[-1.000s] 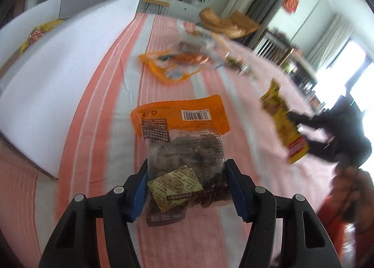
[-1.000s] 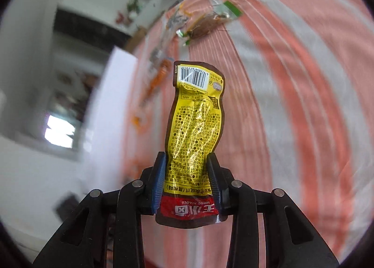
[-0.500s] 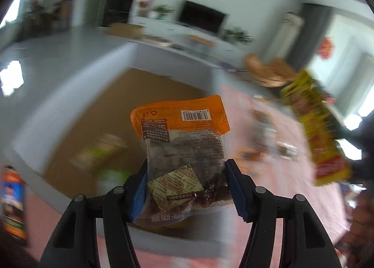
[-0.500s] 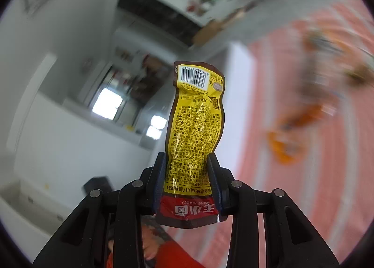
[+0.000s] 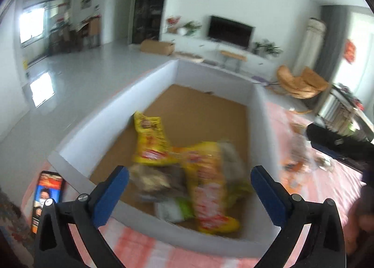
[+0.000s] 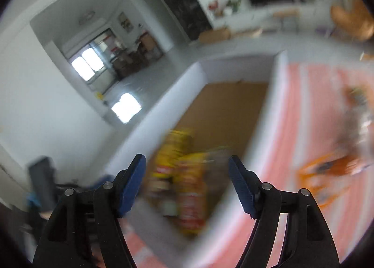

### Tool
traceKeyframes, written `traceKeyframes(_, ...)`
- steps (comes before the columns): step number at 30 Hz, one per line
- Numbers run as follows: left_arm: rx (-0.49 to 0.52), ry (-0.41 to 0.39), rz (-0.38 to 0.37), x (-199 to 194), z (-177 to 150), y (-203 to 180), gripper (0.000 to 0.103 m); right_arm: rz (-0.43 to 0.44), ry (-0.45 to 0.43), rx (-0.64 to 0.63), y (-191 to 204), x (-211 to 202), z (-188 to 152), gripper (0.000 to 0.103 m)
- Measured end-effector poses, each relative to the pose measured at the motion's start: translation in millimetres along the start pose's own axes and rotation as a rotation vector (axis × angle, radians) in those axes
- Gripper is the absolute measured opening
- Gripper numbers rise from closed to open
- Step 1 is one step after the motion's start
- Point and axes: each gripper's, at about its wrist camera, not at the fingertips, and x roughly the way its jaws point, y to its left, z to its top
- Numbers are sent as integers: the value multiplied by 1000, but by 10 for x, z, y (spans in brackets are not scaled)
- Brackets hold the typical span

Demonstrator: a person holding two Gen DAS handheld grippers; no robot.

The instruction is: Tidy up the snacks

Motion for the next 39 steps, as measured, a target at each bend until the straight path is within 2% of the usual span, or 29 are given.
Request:
traceKeyframes(3, 73, 2, -128, -213, -206, -381, 103, -156, -65, -60, -419, -420, -262, 77)
traceKeyframes(5, 140, 18, -233, -319, -334, -781, 103, -295, -56, -78, -809, -608, -472, 77)
traceKeyframes(7, 202, 46, -340, -402, -539, -1150, 103, -463, 10, -34, -1384, -761, -750, 77)
traceKeyframes(10, 284, 139, -479, -384, -867, -1621, 103, -595, 44, 64, -1995, -1018, -1085, 77)
traceKeyframes(11, 313, 179, -492, -314, -981, -1788, 103, -646, 43, 94, -2191, -1149, -1225, 77)
traceKeyframes(13, 375, 232, -463, -141, -1168, -2071, 103, -703, 36, 115, -2396, -1328, -1360, 77)
traceKeyframes(16, 428, 272, -388, 188, -1331, -2274, 103, -758, 23, 132, -2560, -1548, -1554, 77)
traceKeyframes(20, 470, 253, -293, 414, -1432, -2274, 103, -743, 23, 154, -2678, -1576, -1661, 77)
traceKeyframes(22, 488, 241, -264, 529, -1461, -2246, 103, -734, 52, 162, -2704, -1498, -1663, 78)
traceKeyframes(28, 510, 252, -215, 795, -1528, -2189, 103, -732, 68, 141, -2682, -1436, -1688, 84)
traceKeyframes(39, 483, 283, -213, 922, -1521, -2171, 103, -743, 70, 144, -2686, -1423, -1707, 86)
